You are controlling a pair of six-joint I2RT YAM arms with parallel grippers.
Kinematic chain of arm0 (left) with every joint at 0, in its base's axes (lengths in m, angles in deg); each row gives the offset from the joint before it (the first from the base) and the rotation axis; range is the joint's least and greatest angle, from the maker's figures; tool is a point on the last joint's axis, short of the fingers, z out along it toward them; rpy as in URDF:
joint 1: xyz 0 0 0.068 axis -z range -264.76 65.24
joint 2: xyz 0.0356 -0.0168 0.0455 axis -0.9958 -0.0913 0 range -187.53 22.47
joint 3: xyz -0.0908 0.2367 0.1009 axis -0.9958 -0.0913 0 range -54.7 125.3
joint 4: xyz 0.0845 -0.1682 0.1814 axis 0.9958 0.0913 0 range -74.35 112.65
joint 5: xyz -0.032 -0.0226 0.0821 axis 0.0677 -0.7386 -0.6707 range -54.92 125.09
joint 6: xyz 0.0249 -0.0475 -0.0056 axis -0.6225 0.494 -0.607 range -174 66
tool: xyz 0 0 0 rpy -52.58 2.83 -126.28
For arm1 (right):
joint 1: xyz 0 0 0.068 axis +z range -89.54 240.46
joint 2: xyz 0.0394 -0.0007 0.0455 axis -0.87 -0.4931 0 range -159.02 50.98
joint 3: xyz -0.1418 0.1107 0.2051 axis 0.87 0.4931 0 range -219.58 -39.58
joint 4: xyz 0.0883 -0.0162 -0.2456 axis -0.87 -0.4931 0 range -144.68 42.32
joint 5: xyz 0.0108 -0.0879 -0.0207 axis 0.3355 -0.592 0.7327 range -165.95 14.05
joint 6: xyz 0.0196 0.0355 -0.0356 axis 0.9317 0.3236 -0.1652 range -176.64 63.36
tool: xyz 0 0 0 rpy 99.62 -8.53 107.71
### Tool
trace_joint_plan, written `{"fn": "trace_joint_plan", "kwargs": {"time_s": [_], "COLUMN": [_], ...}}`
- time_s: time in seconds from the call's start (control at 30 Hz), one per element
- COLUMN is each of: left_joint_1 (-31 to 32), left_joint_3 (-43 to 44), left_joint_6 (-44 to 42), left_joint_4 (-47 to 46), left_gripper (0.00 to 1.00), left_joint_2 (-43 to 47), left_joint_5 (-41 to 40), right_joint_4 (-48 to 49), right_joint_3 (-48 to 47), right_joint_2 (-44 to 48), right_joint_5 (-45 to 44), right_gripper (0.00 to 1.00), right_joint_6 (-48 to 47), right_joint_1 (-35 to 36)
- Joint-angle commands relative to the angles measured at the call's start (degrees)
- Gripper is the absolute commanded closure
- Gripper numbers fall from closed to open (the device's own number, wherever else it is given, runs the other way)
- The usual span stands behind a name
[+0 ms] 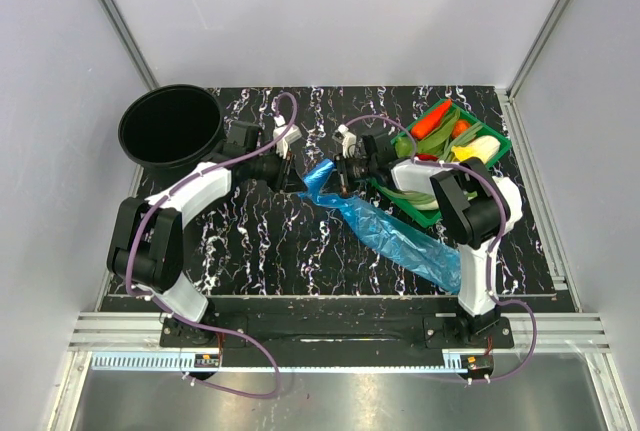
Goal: Put the trash bags into the trash bin
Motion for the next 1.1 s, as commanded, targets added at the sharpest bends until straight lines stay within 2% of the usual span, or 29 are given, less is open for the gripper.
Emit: {"fn": "trace_joint_plan", "kwargs": {"time_s": [0.0, 0.07, 0.3, 0.53, 0.67, 0.83, 0.93, 1.0, 1.03, 1.07], "left_joint_1": [0.15, 0.24, 1.2, 1.55, 1.64, 1.56, 1.56, 1.56, 1.55, 1.55], "left_joint_3": [-0.74, -1.18, -2.32, -2.68, -1.18, -1.53, -0.22, 0.49, 0.4, 0.49], "left_joint_6": [-0.39, -0.82, -0.92, 2.16, 7.94, 22.1, 17.22, 13.43, 11.76, 10.18], "left_joint_4": [-3.23, -3.23, -4.19, -8.76, -12.18, -24.83, -19.69, -15.64, -13.44, -11.94], "left_gripper": [1.0, 1.0, 1.0, 1.0, 1.0, 1.0, 1.0, 1.0, 1.0, 1.0], "left_joint_2": [3.89, 4.68, 6.53, 8.02, 8.11, 8.29, 7.68, 6.97, 6.62, 6.36], "left_joint_5": [4.1, 5.24, 10.42, 17.45, 21.23, 24.23, 20.73, 18.62, 17.65, 16.85], "right_joint_4": [-7.53, -11.93, -17.4, -18.81, -19.51, -19.86, -19.16, -16.89, -16.44, -16.52], "right_joint_3": [-4.67, -6.26, -8.2, -7.94, -7.76, -7.58, -5.75, -3.38, -2.67, -2.49], "right_joint_2": [-2.07, -3.31, -5.24, -6.83, -6.92, -7.0, -4.38, -0.69, 0.72, 2.47], "right_joint_5": [-10.0, -14.04, -25.3, -32.16, -36.11, -35.87, -33.5, -32.0, -31.99, -31.99], "right_gripper": [1.0, 1.0, 1.0, 1.0, 1.0, 1.0, 1.0, 0.94, 0.86, 0.7], "right_joint_6": [-0.06, 0.37, -0.32, -0.24, -2.08, -3.4, -6.2, -8.83, -10.07, -11.3], "right_joint_1": [0.46, 0.46, 1.34, 1.69, 2.4, 2.75, 2.66, 2.75, 2.75, 2.75]}}
